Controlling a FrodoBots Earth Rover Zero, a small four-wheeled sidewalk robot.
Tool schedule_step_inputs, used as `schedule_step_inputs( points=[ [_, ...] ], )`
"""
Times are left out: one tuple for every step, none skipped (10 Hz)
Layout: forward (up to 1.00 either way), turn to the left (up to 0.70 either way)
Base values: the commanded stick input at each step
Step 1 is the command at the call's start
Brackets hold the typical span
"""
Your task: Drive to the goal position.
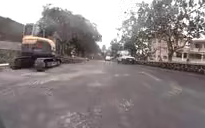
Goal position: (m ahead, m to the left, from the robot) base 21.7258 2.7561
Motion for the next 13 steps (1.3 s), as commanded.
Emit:
schedule_step_inputs(
  points=[
    [0.70,0.00],
    [0.70,0.00],
    [0.70,0.00],
    [0.70,0.00],
    [0.70,0.00],
    [0.70,0.00],
    [0.70,0.00],
    [0.70,0.00],
    [0.70,0.00],
    [0.70,0.00],
    [0.70,0.00],
    [0.70,0.00],
    [0.70,0.00]
  ],
)
